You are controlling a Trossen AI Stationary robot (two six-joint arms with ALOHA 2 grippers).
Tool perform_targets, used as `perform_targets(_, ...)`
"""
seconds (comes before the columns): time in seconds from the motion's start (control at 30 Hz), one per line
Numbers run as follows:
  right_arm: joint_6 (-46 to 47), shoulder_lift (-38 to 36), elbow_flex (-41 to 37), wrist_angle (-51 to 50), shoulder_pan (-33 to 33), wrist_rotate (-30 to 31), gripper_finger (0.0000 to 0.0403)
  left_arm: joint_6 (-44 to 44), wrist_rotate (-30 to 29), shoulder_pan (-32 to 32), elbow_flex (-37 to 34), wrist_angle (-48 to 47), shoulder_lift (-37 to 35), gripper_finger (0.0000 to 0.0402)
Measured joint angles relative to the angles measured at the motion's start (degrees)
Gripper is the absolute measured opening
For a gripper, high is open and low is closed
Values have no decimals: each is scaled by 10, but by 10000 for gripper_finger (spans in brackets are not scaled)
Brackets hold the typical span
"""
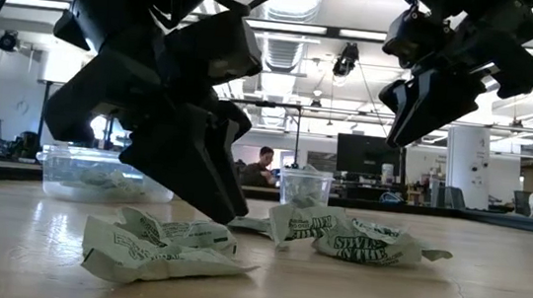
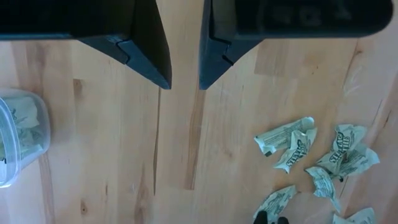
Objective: Pick and place items into bin
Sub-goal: Put the stevia packet into the bottom transparent bin
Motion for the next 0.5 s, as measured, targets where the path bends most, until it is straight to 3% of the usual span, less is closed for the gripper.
perform_targets(0.17, 0, 0, 0, 0, 0, 0, 66, 0, 0, 2, 0, -16, 0, 79)
perform_targets(0.4, 0, 0, 0, 1, 0, 0, 63, 20, 0, 5, 1, -30, 0, 11)
perform_targets(0.5, 0, 0, 0, 1, 0, 0, 63, 33, -3, 5, 4, -32, 0, 6)
